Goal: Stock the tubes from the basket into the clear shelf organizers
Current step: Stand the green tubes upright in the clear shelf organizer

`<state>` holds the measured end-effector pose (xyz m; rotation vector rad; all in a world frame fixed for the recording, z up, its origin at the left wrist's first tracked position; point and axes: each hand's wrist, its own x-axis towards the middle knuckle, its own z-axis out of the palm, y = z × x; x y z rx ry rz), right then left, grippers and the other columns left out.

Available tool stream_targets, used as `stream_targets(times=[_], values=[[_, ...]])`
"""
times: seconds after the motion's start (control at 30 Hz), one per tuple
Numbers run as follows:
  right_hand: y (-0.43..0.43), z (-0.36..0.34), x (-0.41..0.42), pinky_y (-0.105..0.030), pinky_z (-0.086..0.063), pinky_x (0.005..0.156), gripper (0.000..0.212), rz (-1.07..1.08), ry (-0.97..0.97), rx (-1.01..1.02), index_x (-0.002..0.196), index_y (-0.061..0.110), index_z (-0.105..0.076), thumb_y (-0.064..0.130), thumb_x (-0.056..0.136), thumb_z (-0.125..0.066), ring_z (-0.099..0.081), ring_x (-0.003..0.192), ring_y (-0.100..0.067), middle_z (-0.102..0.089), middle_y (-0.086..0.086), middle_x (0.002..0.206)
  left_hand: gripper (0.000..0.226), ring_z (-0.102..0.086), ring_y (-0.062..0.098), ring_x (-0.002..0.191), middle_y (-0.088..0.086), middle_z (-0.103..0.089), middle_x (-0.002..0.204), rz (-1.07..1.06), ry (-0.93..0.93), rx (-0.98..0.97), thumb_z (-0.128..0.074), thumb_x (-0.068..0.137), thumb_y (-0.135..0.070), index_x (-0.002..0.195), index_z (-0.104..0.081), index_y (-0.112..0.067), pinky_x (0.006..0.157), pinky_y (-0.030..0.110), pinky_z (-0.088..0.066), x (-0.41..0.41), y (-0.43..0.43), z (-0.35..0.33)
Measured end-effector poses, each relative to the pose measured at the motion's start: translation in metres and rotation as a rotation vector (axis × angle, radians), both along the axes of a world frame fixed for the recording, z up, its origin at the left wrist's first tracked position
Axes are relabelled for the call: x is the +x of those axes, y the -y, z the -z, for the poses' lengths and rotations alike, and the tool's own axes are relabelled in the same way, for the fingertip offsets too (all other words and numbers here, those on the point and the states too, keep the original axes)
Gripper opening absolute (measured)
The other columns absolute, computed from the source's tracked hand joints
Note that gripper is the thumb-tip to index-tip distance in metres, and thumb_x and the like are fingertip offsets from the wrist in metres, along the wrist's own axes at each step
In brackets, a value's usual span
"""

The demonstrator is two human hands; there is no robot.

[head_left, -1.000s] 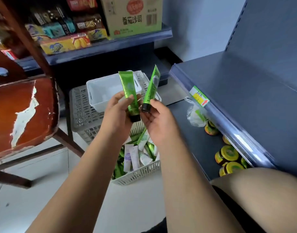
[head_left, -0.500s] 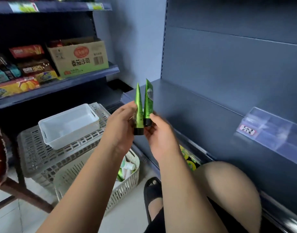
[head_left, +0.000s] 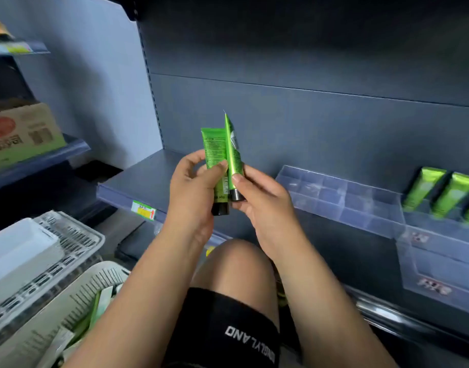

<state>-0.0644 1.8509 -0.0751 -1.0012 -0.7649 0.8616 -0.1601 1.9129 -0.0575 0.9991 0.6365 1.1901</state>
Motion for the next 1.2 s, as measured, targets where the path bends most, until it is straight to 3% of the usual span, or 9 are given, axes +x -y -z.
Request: stream_targets(times=[0.1,0.17,0.37,0.5,0.6,0.7,0.87,1.07,1.2], values=[[0.031,-0.008,0.037,-0.034,-0.057,0.078,0.027,0.134,0.162,-0.036,0.117,0.023,-0.075,0.014,0.092,-0.071,-0.071,0.100,-0.018,-0.077,-0.004,0.106,0.028,-0.067,0.030,0.078,0.021,-0.073,0.100,0.052,0.025,-0.011,-0.070,0.091,-0.004,0.116,-0.061,-0.013,0.063,0.042,-0.053,0.045,0.025,-0.003],[0.052,-0.013,0.062,-0.039,-0.060,0.085,0.023,0.200,0.181,-0.045,0.111,0.023,-0.077,0.014,0.091,-0.072,-0.072,0.100,-0.020,-0.077,-0.003,0.104,0.025,-0.069,0.026,0.076,0.016,-0.074,0.095,0.115,0.029,-0.025,-0.067,0.094,-0.004,0.118,-0.063,-0.009,0.062,0.037,-0.055,0.073,0.041,-0.007],[0.117,-0.021,0.140,-0.048,-0.054,0.100,0.009,0.372,-0.059,0.017,0.091,0.008,-0.074,0.005,0.094,-0.066,-0.066,0.090,-0.026,-0.069,-0.012,0.090,0.008,-0.055,0.012,0.060,0.001,-0.060,0.079,0.216,-0.115,-0.022,-0.075,0.091,-0.025,0.093,-0.069,-0.020,0.055,0.022,-0.044,0.144,0.085,-0.012],[0.161,-0.008,0.184,-0.054,-0.052,0.100,0.044,0.436,-0.099,0.086,0.065,0.020,-0.077,-0.004,0.096,-0.056,-0.066,0.094,-0.029,-0.071,-0.008,0.082,0.009,-0.054,0.011,0.063,-0.005,-0.059,0.071,0.291,-0.165,0.042,-0.078,0.089,-0.015,0.096,-0.073,-0.015,0.057,0.022,-0.050,0.193,0.118,-0.008],[0.178,-0.007,0.211,-0.057,-0.050,0.102,0.037,0.491,-0.100,0.106,0.069,0.018,-0.074,-0.003,0.094,-0.056,-0.067,0.095,-0.031,-0.072,-0.013,0.089,0.007,-0.057,0.012,0.068,0.001,-0.059,0.075,0.366,-0.148,0.085,-0.076,0.090,-0.016,0.094,-0.072,-0.013,0.068,0.027,-0.051,0.225,0.133,-0.009],[0.195,-0.009,0.243,-0.054,-0.052,0.098,0.012,0.574,-0.046,0.087,0.083,0.014,-0.074,0.007,0.081,-0.063,-0.066,0.096,-0.032,-0.070,-0.018,0.096,0.029,-0.067,0.015,0.079,0.005,-0.066,0.088,0.403,-0.115,0.117,-0.075,0.091,-0.014,0.118,-0.066,-0.009,0.076,0.033,-0.050,0.260,0.148,-0.009],[0.231,-0.007,0.307,-0.045,-0.055,0.083,0.010,0.705,-0.134,0.099,0.087,0.010,-0.068,0.015,0.081,-0.063,-0.065,0.087,-0.030,-0.065,-0.015,0.088,0.027,-0.073,0.024,0.092,0.010,-0.076,0.107,0.509,-0.126,0.239,-0.065,0.097,-0.014,0.124,-0.066,-0.011,0.069,0.030,-0.054,0.315,0.170,-0.006],[0.283,-0.005,0.391,-0.033,-0.054,0.077,0.011,0.773,-0.201,0.076,0.093,0.012,-0.065,0.022,0.097,-0.063,-0.067,0.076,-0.021,-0.067,-0.002,0.073,0.017,-0.074,0.025,0.096,0.011,-0.078,0.100,0.645,-0.212,0.335,-0.054,0.103,-0.011,0.098,-0.070,-0.014,0.075,0.035,-0.058,0.378,0.192,0.007],[0.313,0.004,0.435,-0.037,-0.047,0.076,0.014,0.813,-0.034,-0.080,0.097,0.010,-0.058,0.012,0.088,-0.068,-0.055,0.080,-0.028,-0.060,-0.014,0.084,0.007,-0.064,0.024,0.083,0.018,-0.068,0.090,0.691,-0.324,0.474,-0.063,0.093,-0.002,0.100,-0.065,0.001,0.068,0.033,-0.057,0.416,0.199,0.011]])
